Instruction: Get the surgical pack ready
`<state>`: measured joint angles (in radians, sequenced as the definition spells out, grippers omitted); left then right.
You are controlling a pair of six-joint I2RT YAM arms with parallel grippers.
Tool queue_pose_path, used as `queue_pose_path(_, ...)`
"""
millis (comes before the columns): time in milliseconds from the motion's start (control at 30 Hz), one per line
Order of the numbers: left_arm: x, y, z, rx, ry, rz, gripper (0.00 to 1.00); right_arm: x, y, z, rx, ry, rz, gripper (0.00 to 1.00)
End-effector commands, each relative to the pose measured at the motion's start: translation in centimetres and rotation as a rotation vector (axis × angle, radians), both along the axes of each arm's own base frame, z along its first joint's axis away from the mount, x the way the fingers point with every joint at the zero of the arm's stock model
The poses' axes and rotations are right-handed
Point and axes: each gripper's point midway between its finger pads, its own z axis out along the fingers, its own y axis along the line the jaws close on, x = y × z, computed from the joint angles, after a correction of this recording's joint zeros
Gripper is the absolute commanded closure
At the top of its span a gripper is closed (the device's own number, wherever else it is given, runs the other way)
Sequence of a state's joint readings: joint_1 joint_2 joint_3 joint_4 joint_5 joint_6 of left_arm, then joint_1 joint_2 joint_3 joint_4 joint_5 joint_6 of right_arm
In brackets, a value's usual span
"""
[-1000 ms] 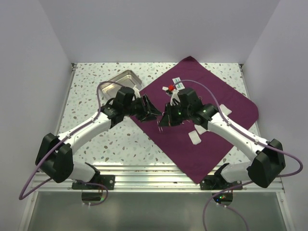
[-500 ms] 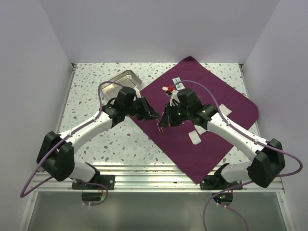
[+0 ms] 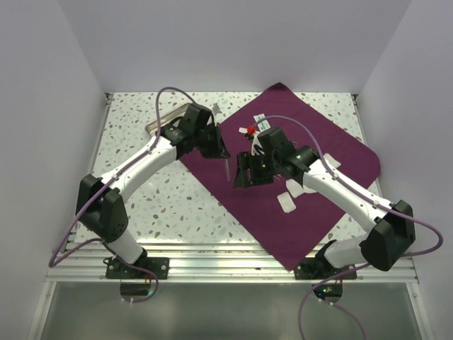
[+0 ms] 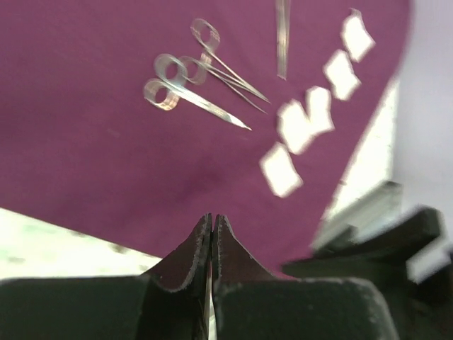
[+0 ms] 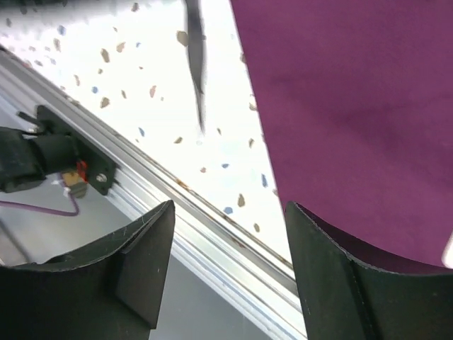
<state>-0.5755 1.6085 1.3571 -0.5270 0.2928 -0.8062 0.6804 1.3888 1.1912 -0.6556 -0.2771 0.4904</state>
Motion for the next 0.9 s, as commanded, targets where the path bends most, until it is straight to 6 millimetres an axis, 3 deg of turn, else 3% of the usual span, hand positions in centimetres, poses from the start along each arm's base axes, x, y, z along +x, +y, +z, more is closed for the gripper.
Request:
queue_pose_path(0,3.0,6.5,-2.0,0.370,-0.091,-0.034,1.00,-0.5,-2.6,0.3,-0.125,-0.007,-0.010,0.32)
queue_pose_path(67,5.4,8.4,-1.1,0.467,-0.170,-0.050,1.00,-0.8,-3.5,0.1,-0.154,0.000,-0.011,0.32)
queue_pose_path(100,7.1,10.8,-1.6,0.548,-0.185,-0.004,1.00,-1.2,-4.1,-0.2,-0.178,0.013,0.000,0.33)
queue_pose_path(200,11.1,15.0,-0.9,0.737,-0.280,0.055,1.00,-1.9,-5.0,-0.5,-0.207,0.030,0.016,0.32)
queue_pose_path(367,17.2,19.7,0.5,1.040,-0.438,0.170,1.00,-1.8,-5.9,-1.9,-0.269,0.084,0.043,0.32)
queue_pose_path(533,21.8,21.0,-0.8,1.271,-0.529,0.123,1.00,0.0,-7.0,-1.6,-0.327,0.115,0.040,0.32)
queue_pose_path(567,22.6,20.9,-2.8,1.306,-0.506,0.091,1.00,0.3,-7.0,-1.7,-0.321,0.123,0.034,0.32)
queue_pose_path(600,23.4,20.9,-2.4,1.320,-0.522,0.103,1.00,0.8,-7.1,-1.8,-0.290,0.142,0.016,0.32)
queue_pose_path(667,24.4,21.3,-4.3,1.327,-0.494,0.088,1.00,1.2,-7.1,-2.3,-0.263,0.187,-0.002,0.33)
queue_pose_path(700,25.0,21.3,-4.0,1.313,-0.498,0.102,1.00,1.6,-7.5,-2.4,-0.259,0.195,-0.023,0.32)
queue_pose_path(767,25.6,21.6,-5.9,1.312,-0.465,0.095,1.00,2.0,-7.7,-2.8,-0.261,0.202,-0.038,0.32)
queue_pose_path(867,26.2,22.0,-7.0,1.280,-0.445,0.103,1.00,2.6,-7.7,-2.9,-0.261,0.205,-0.052,0.32)
